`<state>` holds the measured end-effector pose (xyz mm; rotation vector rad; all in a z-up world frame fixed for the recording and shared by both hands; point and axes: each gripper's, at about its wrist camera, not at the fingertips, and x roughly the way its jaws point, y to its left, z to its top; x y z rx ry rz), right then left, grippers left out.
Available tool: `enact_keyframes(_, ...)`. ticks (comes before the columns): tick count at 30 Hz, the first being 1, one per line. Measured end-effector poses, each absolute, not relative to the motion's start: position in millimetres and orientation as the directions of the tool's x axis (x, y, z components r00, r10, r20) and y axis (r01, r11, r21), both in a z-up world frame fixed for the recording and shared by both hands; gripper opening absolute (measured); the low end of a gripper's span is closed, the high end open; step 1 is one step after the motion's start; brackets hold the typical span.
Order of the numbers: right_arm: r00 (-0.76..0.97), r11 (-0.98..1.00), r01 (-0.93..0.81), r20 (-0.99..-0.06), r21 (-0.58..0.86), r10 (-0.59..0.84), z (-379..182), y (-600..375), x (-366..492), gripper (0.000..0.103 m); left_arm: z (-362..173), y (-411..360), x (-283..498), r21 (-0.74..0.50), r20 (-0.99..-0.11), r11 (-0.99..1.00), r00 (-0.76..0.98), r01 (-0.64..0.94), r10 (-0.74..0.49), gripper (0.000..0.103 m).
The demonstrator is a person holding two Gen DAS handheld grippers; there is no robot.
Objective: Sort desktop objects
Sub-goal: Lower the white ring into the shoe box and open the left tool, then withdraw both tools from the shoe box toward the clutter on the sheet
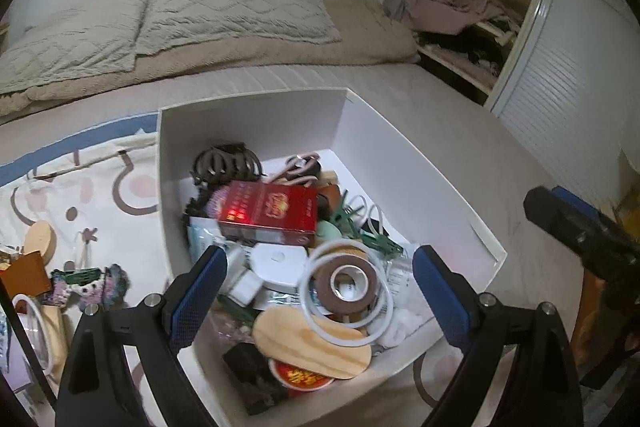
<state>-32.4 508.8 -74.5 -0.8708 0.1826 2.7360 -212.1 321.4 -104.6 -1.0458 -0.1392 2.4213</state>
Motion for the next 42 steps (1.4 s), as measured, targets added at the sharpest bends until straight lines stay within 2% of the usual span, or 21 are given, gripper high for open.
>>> enact_keyframes(20,-0.823,-0.957,-0.288,-0.507,-0.014,0.255,-74,481,-39,0.103,-77,261,-204,-0.251,-0.579,-0.907,-0.699,-0.337,0.420,0.096)
enact_keyframes(42,-0.844,-0.982,-0.186,-0.514,0.009,0.155,-68,421,-54,0.103,-56,175,-187,-0.204,-0.545,-0.955,-0.786,-0.214,0.292,0.096)
